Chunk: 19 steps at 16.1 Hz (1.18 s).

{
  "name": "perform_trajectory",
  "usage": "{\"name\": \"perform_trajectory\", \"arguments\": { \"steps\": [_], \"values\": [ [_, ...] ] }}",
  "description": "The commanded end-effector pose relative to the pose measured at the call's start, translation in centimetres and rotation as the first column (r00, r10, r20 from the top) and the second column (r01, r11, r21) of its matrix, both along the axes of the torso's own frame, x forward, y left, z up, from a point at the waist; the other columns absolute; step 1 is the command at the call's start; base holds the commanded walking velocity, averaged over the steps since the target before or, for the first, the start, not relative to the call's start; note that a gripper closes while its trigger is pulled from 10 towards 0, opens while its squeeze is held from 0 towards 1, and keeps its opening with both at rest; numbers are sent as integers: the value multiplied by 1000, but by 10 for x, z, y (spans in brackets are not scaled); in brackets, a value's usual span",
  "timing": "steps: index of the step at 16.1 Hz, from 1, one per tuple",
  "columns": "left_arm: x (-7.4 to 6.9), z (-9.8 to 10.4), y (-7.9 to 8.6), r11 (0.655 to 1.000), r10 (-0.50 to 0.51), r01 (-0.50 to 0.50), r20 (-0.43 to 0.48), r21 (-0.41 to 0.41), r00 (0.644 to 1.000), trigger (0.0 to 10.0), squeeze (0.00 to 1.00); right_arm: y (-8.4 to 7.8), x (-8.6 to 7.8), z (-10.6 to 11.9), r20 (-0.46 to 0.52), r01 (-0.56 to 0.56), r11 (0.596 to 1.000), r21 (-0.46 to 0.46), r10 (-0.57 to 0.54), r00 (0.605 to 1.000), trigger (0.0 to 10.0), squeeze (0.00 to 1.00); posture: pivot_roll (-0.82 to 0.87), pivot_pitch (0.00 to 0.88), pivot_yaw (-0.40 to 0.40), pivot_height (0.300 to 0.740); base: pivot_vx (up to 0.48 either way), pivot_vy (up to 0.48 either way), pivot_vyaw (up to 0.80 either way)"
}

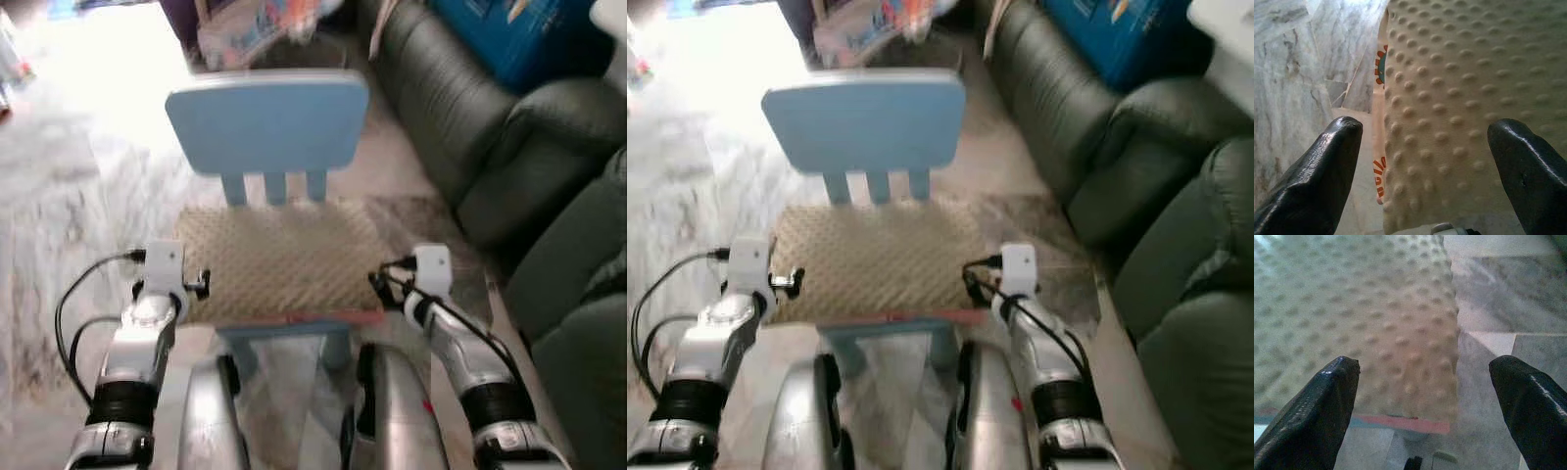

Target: Move the pillow to the sofa

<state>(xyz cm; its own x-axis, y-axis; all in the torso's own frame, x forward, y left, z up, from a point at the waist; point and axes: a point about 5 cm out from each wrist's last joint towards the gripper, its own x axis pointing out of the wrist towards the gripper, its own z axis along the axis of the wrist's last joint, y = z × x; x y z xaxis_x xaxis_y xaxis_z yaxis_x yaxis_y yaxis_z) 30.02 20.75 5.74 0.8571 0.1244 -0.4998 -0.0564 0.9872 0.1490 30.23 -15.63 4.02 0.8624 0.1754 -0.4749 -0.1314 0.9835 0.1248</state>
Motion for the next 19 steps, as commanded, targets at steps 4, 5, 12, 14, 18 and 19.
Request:
{"name": "perform_trajectory", "arguments": {
  "steps": [4, 5, 12, 14, 18, 19],
  "values": [
    [5, -7, 13, 999, 36, -36, -52, 13, 998, 10000, 1000, 3, 8, 0, 1, -25, 1000, -18, 25, 1000, 10000, 1000, 26, 300, -25, 566, 0, 0, 0],
    [4, -11, 16, 999, 44, -43, -74, 21, 996, 10000, 1000, 3, 10, 2, 14, -38, 999, -33, 39, 999, 10000, 1000, 19, 304, -35, 566, 0, 0, 0],
    [17, -16, 24, 991, 134, -133, -57, 24, 989, 10000, 729, 3, 23, 4, 47, -90, 993, -73, 94, 994, 10000, 1000, -19, 325, -91, 566, 0, 0, 0],
    [21, -14, 20, 991, 134, -134, -46, 11, 990, 10000, 0, 2, 25, 4, 55, -88, 994, -57, 91, 994, 10000, 1000, -20, 328, -92, 566, 0, 0, 0],
    [24, -18, 14, 989, 139, -140, -34, -39, 990, 10000, 0, 15, 27, 1, 79, -83, 991, 108, 75, 994, 10000, 1000, -9, 334, -97, 566, 0, 0, 0],
    [26, -17, 13, 989, 139, -140, -21, -48, 990, 10000, 0, 19, 27, 0, 84, -93, 987, 131, 83, 993, 10000, 933, -9, 334, -97, 566, 0, 0, 0]
  ]
}}
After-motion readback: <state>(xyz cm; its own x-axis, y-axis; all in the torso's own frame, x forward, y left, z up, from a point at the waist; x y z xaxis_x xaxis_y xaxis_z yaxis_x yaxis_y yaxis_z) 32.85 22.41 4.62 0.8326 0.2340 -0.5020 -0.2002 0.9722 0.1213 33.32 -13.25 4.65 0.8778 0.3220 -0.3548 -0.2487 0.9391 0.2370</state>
